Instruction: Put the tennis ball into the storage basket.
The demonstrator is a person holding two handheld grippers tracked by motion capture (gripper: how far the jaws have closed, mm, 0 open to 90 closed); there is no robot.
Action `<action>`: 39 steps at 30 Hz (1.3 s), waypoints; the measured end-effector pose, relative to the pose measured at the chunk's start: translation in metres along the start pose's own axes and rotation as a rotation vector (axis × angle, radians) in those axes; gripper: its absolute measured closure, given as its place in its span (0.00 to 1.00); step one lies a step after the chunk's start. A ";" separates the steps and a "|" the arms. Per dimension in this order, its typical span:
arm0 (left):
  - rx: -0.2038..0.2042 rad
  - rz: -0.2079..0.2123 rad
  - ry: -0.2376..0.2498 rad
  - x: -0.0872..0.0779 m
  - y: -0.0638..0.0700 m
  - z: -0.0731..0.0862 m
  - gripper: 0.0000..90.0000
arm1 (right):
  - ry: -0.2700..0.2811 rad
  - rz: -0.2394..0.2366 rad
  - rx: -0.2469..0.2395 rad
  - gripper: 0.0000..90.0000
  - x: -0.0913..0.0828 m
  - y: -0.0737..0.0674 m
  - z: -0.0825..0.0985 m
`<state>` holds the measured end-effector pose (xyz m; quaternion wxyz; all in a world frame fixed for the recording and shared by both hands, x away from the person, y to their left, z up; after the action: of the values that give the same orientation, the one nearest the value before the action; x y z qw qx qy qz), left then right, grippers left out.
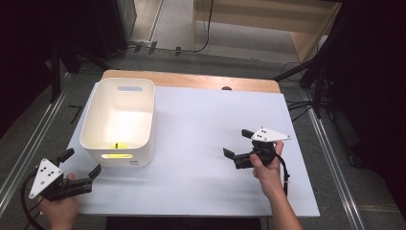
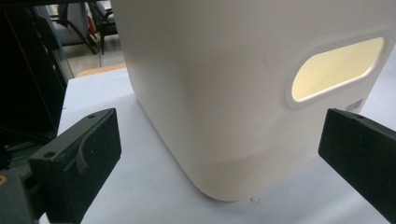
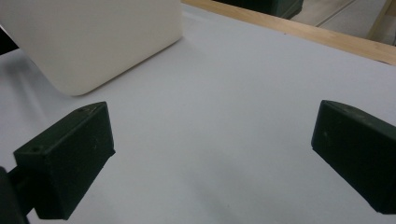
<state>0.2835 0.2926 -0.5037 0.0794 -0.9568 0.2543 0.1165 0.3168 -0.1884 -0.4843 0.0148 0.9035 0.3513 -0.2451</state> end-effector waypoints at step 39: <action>-0.001 0.000 0.005 0.000 0.000 0.000 0.00 | 0.023 0.120 0.093 0.00 -0.056 0.046 0.059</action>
<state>0.2838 0.2923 -0.5037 0.0784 -0.9571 0.2545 0.1142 0.2848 -0.2699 -0.5176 -0.0167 0.9254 0.2848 -0.2496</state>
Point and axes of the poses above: each handheld gripper's, and its own axes: x roughly forward along the jaws, z roughly out of its underside, y roughly to its right, the point moved 7 cm from there along x, roughly forward along the jaws, and after that the axes turned 1 degree about x, right-handed, at the moved point
